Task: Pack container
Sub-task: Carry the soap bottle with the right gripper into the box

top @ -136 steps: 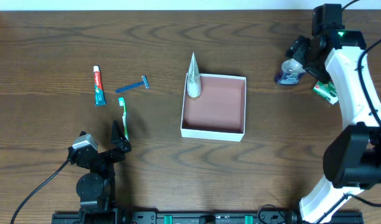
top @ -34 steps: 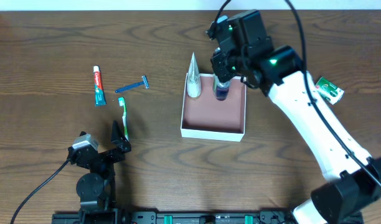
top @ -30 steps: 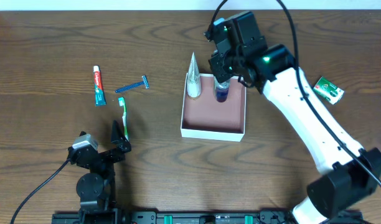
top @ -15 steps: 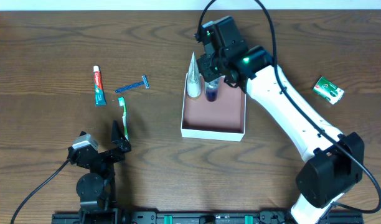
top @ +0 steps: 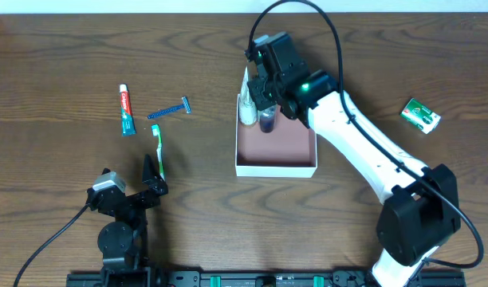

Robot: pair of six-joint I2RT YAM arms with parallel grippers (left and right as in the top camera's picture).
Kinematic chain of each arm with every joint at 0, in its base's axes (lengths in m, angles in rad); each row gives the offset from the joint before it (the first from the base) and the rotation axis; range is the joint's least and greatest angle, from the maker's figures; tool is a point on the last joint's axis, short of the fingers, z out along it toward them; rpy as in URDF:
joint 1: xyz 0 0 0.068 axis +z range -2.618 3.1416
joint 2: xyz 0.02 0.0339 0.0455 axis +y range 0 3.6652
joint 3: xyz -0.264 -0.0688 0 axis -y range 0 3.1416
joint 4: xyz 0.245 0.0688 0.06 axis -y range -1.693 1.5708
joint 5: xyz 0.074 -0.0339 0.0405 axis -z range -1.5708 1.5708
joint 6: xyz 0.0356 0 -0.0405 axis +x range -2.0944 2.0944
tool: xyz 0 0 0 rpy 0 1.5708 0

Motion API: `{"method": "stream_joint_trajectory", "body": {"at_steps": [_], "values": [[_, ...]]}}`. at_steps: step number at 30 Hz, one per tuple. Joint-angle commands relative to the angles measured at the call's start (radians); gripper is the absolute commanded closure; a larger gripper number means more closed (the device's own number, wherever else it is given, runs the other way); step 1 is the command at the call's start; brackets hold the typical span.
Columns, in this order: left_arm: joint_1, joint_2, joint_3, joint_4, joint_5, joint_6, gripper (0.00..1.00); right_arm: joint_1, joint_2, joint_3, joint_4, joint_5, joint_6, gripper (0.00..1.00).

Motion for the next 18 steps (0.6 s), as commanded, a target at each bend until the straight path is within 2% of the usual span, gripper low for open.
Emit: {"method": "stream_joint_trajectory", "body": {"at_steps": [1,12,13,15,16,18], "values": [[0.005,-0.005,-0.023,-0.035,-0.011,0.016,0.02,0.008,0.0,-0.025,0.035,0.012,0.014,0.99],[0.005,-0.005,-0.023,-0.035,-0.011,0.016,0.02,0.008,0.0,-0.08,0.125,0.013,0.013,0.98],[0.005,-0.005,-0.023,-0.035,-0.011,0.016,0.02,0.008,0.0,-0.081,0.125,0.013,0.013,0.95],[0.005,-0.005,-0.023,-0.035,-0.011,0.016,0.02,0.008,0.0,-0.082,0.126,0.013,0.013,0.84],[0.005,-0.005,-0.023,-0.035,-0.011,0.016,0.02,0.008,0.0,-0.083,0.126,0.013,0.013,0.75],[0.005,-0.005,-0.023,-0.035,-0.011,0.016,0.02,0.007,0.0,-0.083,0.126,0.013,0.013,0.67]]}}
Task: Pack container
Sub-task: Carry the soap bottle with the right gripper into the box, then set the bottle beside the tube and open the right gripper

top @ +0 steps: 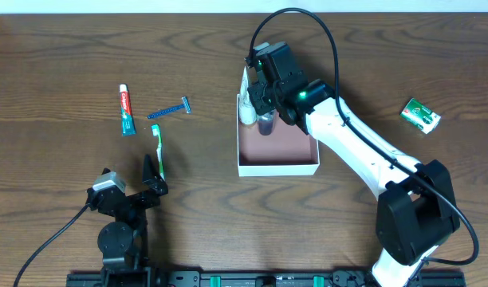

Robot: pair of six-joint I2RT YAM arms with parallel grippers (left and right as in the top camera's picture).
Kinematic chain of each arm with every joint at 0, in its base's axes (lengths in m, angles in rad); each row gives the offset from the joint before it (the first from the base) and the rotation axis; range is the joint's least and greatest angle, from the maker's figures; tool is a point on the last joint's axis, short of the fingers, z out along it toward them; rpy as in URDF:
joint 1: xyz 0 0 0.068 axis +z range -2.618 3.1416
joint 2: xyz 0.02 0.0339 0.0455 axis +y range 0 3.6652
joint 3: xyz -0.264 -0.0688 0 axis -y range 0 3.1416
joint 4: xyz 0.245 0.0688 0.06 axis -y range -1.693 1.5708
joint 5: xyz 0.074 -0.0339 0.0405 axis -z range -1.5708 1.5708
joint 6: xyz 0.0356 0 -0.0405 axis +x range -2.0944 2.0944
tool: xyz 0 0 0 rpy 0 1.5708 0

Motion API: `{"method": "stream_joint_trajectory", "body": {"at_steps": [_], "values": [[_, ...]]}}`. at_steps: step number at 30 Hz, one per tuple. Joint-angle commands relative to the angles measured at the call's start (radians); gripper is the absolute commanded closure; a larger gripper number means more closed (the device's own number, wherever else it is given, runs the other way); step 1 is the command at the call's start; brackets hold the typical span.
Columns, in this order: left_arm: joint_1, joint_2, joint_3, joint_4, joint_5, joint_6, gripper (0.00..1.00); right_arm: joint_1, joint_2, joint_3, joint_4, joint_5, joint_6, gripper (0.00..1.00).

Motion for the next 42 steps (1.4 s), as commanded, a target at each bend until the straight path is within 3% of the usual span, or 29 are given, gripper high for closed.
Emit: {"method": "stream_joint_trajectory", "body": {"at_steps": [1,5,15,24,31,34,40,42], "values": [[0.005,-0.005,-0.023,-0.035,-0.011,0.016,0.02,0.007,-0.005,0.003,0.01,0.007,0.008,0.64],[0.005,-0.005,-0.023,-0.035,-0.011,0.016,0.02,0.007,-0.005,0.003,0.01,0.006,0.008,0.58],[0.005,-0.005,-0.023,-0.035,-0.011,0.016,0.02,0.003,-0.015,0.005,0.032,0.007,-0.011,0.55],[0.005,-0.005,-0.023,-0.035,-0.011,0.016,0.02,-0.013,-0.138,0.035,0.025,0.007,-0.01,0.45],[0.005,-0.005,-0.023,-0.035,-0.011,0.016,0.02,-0.061,-0.24,0.035,-0.098,0.008,0.069,0.44],[0.005,-0.005,-0.023,-0.035,-0.011,0.016,0.02,-0.092,-0.243,0.035,-0.207,0.004,0.161,0.51],[0.005,-0.005,-0.023,-0.035,-0.011,0.016,0.02,-0.105,-0.2,0.032,-0.373,0.002,0.257,0.82],[0.005,-0.005,-0.023,-0.035,-0.011,0.016,0.02,-0.103,-0.181,0.029,-0.383,-0.002,0.28,0.87]]}}
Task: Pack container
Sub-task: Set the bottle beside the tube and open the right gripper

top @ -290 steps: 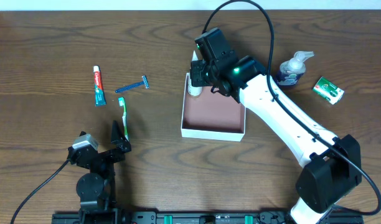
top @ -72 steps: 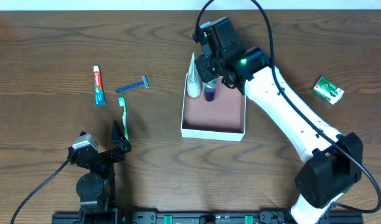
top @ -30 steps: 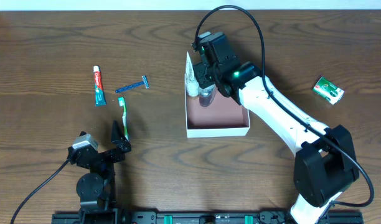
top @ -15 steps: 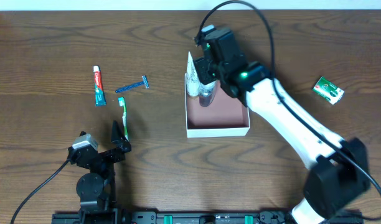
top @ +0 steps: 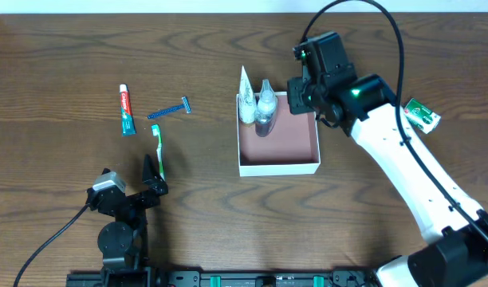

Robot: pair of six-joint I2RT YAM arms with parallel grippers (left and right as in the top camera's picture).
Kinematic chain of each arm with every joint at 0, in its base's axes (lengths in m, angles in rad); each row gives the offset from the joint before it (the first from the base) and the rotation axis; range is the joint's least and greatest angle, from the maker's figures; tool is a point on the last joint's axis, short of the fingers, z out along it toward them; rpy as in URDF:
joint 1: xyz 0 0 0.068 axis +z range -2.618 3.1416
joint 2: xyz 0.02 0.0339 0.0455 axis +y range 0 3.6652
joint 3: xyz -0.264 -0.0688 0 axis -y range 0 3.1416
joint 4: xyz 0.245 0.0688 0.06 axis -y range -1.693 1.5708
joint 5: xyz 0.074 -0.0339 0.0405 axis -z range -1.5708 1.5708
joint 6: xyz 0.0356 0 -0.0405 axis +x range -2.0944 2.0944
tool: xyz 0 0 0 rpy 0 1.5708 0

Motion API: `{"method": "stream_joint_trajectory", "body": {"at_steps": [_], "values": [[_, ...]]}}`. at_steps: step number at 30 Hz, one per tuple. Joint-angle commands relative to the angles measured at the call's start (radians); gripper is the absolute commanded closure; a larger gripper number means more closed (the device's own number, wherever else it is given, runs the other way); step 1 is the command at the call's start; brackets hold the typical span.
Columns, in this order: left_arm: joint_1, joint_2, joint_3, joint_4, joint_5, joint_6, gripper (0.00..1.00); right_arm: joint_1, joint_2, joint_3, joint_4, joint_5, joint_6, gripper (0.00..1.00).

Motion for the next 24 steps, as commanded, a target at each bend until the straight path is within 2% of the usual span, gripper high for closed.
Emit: {"method": "stream_joint_trajectory", "body": {"at_steps": [1,12,24], "values": [[0.005,-0.005,-0.023,-0.035,-0.011,0.016,0.02,0.002,0.045,-0.005,-0.005,-0.011,0.083,0.89],[0.005,-0.005,-0.023,-0.035,-0.011,0.016,0.02,0.003,0.185,-0.015,0.058,-0.026,0.127,0.96],[0.005,-0.005,-0.023,-0.035,-0.011,0.016,0.02,0.003,0.262,-0.016,0.158,-0.027,0.127,0.94]]}}
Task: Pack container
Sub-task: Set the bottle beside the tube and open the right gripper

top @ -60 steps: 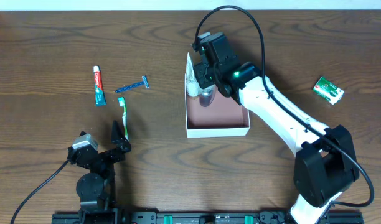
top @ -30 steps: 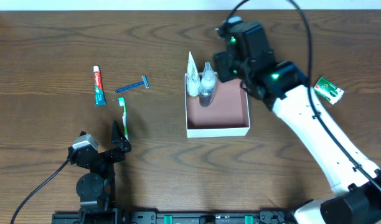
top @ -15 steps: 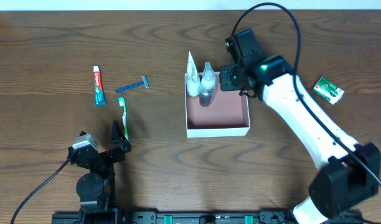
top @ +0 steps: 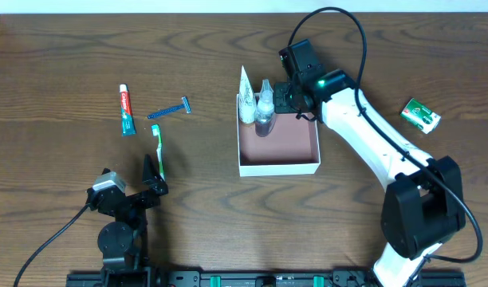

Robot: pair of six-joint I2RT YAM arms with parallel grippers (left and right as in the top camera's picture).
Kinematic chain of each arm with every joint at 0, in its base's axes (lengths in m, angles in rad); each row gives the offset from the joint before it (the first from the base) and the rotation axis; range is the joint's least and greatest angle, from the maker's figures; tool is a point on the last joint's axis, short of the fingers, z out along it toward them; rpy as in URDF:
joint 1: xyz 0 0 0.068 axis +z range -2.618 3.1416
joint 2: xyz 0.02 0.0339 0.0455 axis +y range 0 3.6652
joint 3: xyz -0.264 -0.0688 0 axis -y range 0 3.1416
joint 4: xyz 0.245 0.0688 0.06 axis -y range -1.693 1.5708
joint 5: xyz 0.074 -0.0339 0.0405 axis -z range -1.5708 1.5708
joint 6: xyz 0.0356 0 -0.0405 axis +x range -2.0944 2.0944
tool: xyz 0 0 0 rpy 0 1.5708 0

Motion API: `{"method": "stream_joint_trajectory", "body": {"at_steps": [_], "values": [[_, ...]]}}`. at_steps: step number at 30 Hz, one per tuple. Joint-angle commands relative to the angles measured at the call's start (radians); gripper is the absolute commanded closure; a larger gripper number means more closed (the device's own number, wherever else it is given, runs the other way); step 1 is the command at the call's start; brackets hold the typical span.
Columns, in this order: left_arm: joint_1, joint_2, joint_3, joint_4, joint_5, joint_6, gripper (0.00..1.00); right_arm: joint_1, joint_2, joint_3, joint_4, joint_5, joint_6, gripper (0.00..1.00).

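The white container (top: 277, 167) with a reddish-brown floor sits mid-table. In its far left corner stand a white tube (top: 245, 97) and a clear bottle (top: 265, 104). My right gripper (top: 289, 97) hovers at the container's far edge, just right of the clear bottle, open and holding nothing. A toothpaste tube (top: 127, 110), a blue razor (top: 170, 110) and a green toothbrush (top: 158, 147) lie on the left of the table. A green soap packet (top: 420, 114) lies far right. My left gripper (top: 151, 169) rests shut near the front left, beside the toothbrush's lower end.
The right arm (top: 371, 139) reaches diagonally from the front right across the table toward the container. The left arm's base (top: 116, 231) sits at the front edge. Cables loop behind the container and at the front left.
My right gripper has moved left and lower, from above the container's far right corner to just beside the clear bottle. The bottles and the left arm are where they were.
My right gripper was down in the container's far left corner over the clear bottle beside the white tube, and stayed there at the following moment. Later it was off to the right with the bottle left standing. Now it is back beside the bottle.
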Motion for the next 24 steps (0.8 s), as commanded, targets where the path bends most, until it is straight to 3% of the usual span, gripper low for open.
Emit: {"method": "stream_joint_trajectory", "body": {"at_steps": [1,24], "values": [[0.005,-0.005,-0.023,-0.035,-0.011,0.016,0.02,0.002,0.038,-0.005,0.013,0.0,0.015,0.93],[0.005,-0.005,-0.023,-0.035,-0.011,0.016,0.02,0.002,0.073,-0.005,0.115,-0.072,-0.084,0.91]]}}
